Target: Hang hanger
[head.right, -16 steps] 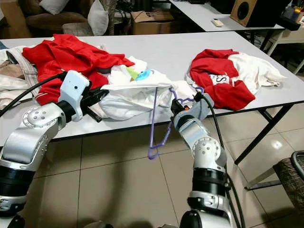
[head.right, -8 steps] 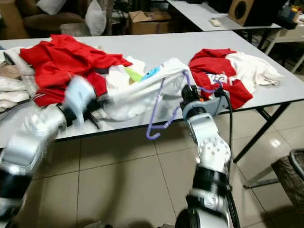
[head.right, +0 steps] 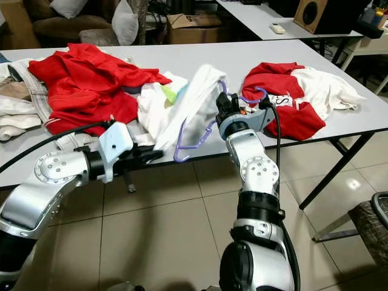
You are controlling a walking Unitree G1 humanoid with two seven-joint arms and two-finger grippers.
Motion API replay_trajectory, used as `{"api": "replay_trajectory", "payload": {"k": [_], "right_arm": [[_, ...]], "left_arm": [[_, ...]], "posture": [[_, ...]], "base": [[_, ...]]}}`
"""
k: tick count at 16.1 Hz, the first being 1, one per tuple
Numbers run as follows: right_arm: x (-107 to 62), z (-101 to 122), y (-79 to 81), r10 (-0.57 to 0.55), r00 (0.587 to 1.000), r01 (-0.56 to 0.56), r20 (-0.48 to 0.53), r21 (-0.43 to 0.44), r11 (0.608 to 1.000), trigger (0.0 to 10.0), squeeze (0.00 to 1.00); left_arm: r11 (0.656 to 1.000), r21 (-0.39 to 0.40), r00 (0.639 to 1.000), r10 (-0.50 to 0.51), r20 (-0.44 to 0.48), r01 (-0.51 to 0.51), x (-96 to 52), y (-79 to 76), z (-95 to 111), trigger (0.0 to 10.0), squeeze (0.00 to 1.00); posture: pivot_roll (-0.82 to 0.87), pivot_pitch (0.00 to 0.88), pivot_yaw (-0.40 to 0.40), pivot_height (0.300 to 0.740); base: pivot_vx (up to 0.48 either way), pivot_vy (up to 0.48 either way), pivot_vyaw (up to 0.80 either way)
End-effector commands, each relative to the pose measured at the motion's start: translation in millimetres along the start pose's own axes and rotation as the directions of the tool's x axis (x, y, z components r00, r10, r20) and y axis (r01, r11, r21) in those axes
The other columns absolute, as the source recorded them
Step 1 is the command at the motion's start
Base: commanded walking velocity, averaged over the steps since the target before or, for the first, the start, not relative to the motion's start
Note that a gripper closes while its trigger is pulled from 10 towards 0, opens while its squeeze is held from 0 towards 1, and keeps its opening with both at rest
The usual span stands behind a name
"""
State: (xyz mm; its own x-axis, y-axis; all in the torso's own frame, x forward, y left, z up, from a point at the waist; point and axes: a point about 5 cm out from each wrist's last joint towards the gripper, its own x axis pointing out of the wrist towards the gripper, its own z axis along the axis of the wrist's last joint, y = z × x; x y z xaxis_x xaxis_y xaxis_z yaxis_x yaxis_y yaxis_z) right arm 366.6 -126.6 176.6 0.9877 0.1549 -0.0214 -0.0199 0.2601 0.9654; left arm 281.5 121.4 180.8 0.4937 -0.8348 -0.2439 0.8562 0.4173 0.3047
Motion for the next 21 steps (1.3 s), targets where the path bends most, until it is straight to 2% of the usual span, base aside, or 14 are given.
{"api": "replay_trajectory", "payload": {"k": [1, 3, 5, 7, 10, 12, 14, 15, 18, 19, 21], "right_arm": [[4.3, 11.7, 18.3, 0.067, 0.994, -0.072, 0.092, 0.058, 0.996, 10.0, 0.00], [5.5, 12.0, 20.5, 0.079, 0.992, -0.085, 0.094, 0.066, 0.994, 10.0, 0.00], [13.0, 10.6, 24.7, 0.079, 0.991, -0.085, 0.108, 0.056, 0.995, 10.0, 0.00], [19.4, 10.0, 26.2, 0.068, 0.990, -0.074, 0.125, 0.047, 0.996, 10.0, 0.00], [27.2, 8.7, 31.9, 0.062, 0.988, -0.075, 0.140, 0.085, 0.994, 10.0, 0.00], [30.0, -1.2, 34.5, 0.067, 0.992, -0.072, 0.104, 0.048, 0.996, 10.0, 0.00], [30.2, -12.7, 34.7, 0.073, 0.995, -0.077, 0.073, 0.050, 0.996, 10.0, 0.00], [29.8, -17.2, 35.7, 0.080, 0.995, -0.084, 0.056, 0.063, 0.994, 10.0, 0.00], [31.0, -19.8, 41.0, 0.115, 0.993, -0.117, 0.022, 0.079, 0.990, 10.0, 0.00], [30.5, -18.7, 41.8, 0.130, 0.992, -0.130, 0.012, 0.089, 0.987, 10.0, 0.00], [29.3, -18.3, 42.3, 0.146, 0.989, -0.146, 0.003, 0.077, 0.986, 10.0, 0.00]], "left_arm": [[0.996, 0.005, 0.995, -0.089, 0.038, 0.089, 1.0, -11.0, 9.5, 0.0, 0.00], [0.994, 0.007, 0.993, -0.111, 0.046, 0.110, 1.9, -15.6, 10.9, 0.0, 0.00], [0.988, -0.018, 0.979, -0.149, 0.138, 0.153, 7.8, -22.7, 25.7, 0.0, 0.00], [0.984, -0.016, 0.970, -0.174, 0.170, 0.179, 11.4, -24.3, 32.4, 0.0, 0.00], [0.976, -0.003, 0.965, -0.215, 0.149, 0.218, 19.8, -29.0, 32.6, 0.0, 0.00], [0.988, 0.014, 0.983, -0.156, 0.095, 0.155, 26.1, -21.9, 28.1, 0.0, 0.00], [0.992, 0.047, 0.989, -0.119, 0.091, 0.115, 34.5, -17.5, 30.5, 0.2, 0.00], [0.987, 0.085, 0.987, -0.141, 0.071, 0.135, 41.3, -22.4, 30.3, 9.8, 0.00], [0.985, 0.121, 0.992, -0.126, 0.021, 0.122, 52.2, -25.8, 23.5, 10.0, 0.00], [0.985, 0.125, 0.993, -0.119, 0.017, 0.116, 53.3, -26.4, 20.2, 10.0, 1.00], [0.981, 0.141, 0.991, -0.130, -0.016, 0.131, 49.3, -27.8, 14.2, 10.0, 1.00]], "posture": [[-0.11, 0.000, -0.052, 0.740], [-0.10, 0.000, -0.055, 0.740], [-0.11, 0.000, -0.058, 0.740], [-0.11, 0.000, -0.058, 0.740], [-0.11, 0.000, -0.059, 0.740], [-0.11, 0.000, -0.059, 0.740], [-0.11, 0.000, -0.059, 0.740], [-0.11, 0.000, -0.059, 0.740], [-0.11, 0.000, -0.058, 0.740], [-0.11, 0.000, -0.059, 0.740], [-0.12, 0.000, -0.053, 0.740]], "base": [[0.000, 0.000, 0.00], [0.000, 0.000, 0.00], [0.000, 0.000, 0.00], [0.000, 0.000, 0.00], [0.000, 0.000, 0.00], [0.000, 0.000, 0.00], [0.000, 0.000, 0.00], [0.000, 0.000, 0.00], [0.000, 0.000, 0.00], [0.000, 0.000, 0.00], [0.000, 0.000, 0.00]]}}
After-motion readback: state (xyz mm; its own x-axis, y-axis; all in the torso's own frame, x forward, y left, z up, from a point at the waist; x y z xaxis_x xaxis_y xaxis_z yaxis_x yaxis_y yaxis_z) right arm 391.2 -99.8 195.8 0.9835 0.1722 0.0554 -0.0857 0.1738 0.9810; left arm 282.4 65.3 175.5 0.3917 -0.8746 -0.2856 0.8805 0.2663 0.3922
